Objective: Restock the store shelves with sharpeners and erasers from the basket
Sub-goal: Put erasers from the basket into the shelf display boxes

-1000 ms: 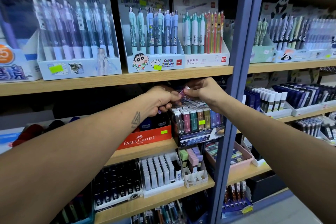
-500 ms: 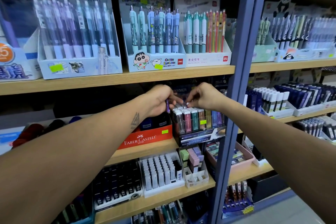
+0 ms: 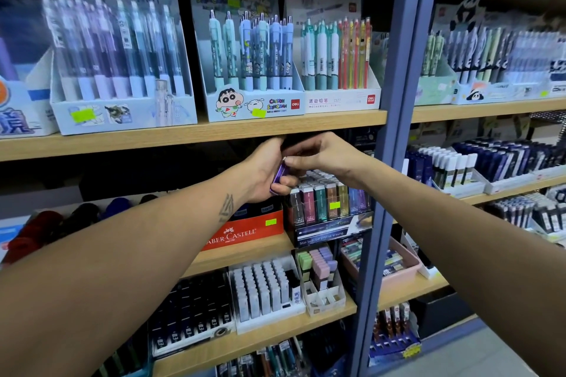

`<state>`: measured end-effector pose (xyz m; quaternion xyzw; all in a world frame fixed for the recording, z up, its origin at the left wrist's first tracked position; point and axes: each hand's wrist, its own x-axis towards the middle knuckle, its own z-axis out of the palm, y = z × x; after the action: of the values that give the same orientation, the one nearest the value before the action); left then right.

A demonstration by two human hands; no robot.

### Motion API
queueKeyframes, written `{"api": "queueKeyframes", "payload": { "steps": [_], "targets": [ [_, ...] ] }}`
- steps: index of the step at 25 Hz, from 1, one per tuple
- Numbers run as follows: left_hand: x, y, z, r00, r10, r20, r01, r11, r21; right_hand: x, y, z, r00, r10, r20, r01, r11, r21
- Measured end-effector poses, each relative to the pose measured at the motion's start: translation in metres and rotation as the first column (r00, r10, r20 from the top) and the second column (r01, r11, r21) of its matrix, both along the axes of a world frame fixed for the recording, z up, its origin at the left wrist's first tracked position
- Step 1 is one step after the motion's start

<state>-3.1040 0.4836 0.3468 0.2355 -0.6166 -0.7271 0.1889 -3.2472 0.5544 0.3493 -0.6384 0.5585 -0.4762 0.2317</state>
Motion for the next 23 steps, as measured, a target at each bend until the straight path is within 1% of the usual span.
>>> {"api": "queueKeyframes", "payload": {
  "steps": [1, 2, 4, 6, 7, 8, 9, 10, 11, 12, 13, 14, 15, 16, 18, 20, 23],
  "targets": [
    [-0.002, 0.003, 0.001, 1.000, -0.011, -0.016, 0.011, 1.000, 0.025, 0.001, -0.002, -0.001, 1.000, -0.012, 0.006, 0.012, 1.000, 0.005],
    [-0.004, 0.005, 0.002, 0.999, 0.004, -0.035, -0.003, 0.999, 0.044, 0.001, -0.002, -0.001, 0.999, -0.016, 0.051, 0.016, 1.000, 0.002],
    [-0.009, 0.011, 0.007, 0.994, 0.098, -0.047, -0.097, 0.995, 0.027, -0.005, 0.002, 0.000, 0.979, -0.016, 0.202, 0.016, 1.000, 0.001],
    [-0.014, 0.017, 0.008, 0.975, 0.215, -0.048, -0.217, 0.976, -0.027, -0.016, 0.012, 0.000, 0.952, -0.041, 0.303, 0.039, 0.999, 0.015],
    [-0.017, 0.019, 0.007, 0.963, 0.264, -0.058, -0.267, 0.962, -0.054, -0.024, 0.019, 0.000, 0.946, -0.063, 0.318, 0.059, 0.998, 0.022],
    [-0.019, 0.019, 0.004, 0.953, 0.295, -0.073, -0.301, 0.947, -0.108, -0.032, 0.027, 0.000, 0.951, -0.093, 0.296, 0.089, 0.996, 0.029],
    [-0.022, 0.019, 0.001, 0.948, 0.309, -0.068, -0.316, 0.916, -0.248, -0.041, 0.036, 0.001, 0.963, -0.133, 0.233, 0.129, 0.991, 0.031],
    [-0.023, 0.017, -0.003, 0.946, 0.322, -0.032, -0.297, 0.826, -0.480, -0.049, 0.044, 0.002, 0.974, -0.180, 0.137, 0.178, 0.984, 0.028],
    [-0.024, 0.016, -0.006, 0.947, 0.322, 0.017, -0.213, 0.665, -0.716, -0.056, 0.055, 0.004, 0.971, -0.238, 0.027, 0.237, 0.971, 0.022],
    [-0.026, 0.017, -0.009, 0.949, 0.308, 0.071, -0.085, 0.466, -0.880, -0.063, 0.064, 0.006, 0.953, -0.293, -0.083, 0.294, 0.956, 0.008],
    [-0.029, 0.022, -0.010, 0.951, 0.278, 0.133, 0.051, 0.286, -0.957, -0.069, 0.072, 0.008, 0.925, -0.333, -0.183, 0.337, 0.941, -0.008],
    [-0.033, 0.028, -0.012, 0.949, 0.247, 0.198, 0.167, 0.143, -0.976, -0.073, 0.077, 0.011, 0.892, -0.360, -0.274, 0.367, 0.930, -0.026],
    [-0.037, 0.032, -0.015, 0.940, 0.223, 0.258, 0.254, 0.047, -0.966, -0.075, 0.081, 0.012, 0.855, -0.382, -0.351, 0.392, 0.919, -0.045],
    [-0.042, 0.037, -0.017, 0.926, 0.209, 0.314, 0.320, 0.004, -0.947, -0.076, 0.082, 0.012, 0.820, -0.401, -0.409, 0.411, 0.909, -0.068],
    [-0.046, 0.041, -0.020, 0.894, 0.218, 0.391, 0.400, 0.007, -0.917, -0.077, 0.079, 0.010, 0.761, -0.436, -0.481, 0.441, 0.891, -0.109],
    [-0.047, 0.039, -0.019, 0.874, 0.251, 0.417, 0.424, 0.029, -0.905, -0.077, 0.075, 0.006, 0.719, -0.456, -0.525, 0.460, 0.878, -0.132],
    [-0.046, 0.041, -0.014, 0.856, 0.279, 0.435, 0.439, 0.051, -0.897, -0.076, 0.068, 0.001, 0.683, -0.428, -0.592, 0.466, 0.879, -0.099]
  ]
}}
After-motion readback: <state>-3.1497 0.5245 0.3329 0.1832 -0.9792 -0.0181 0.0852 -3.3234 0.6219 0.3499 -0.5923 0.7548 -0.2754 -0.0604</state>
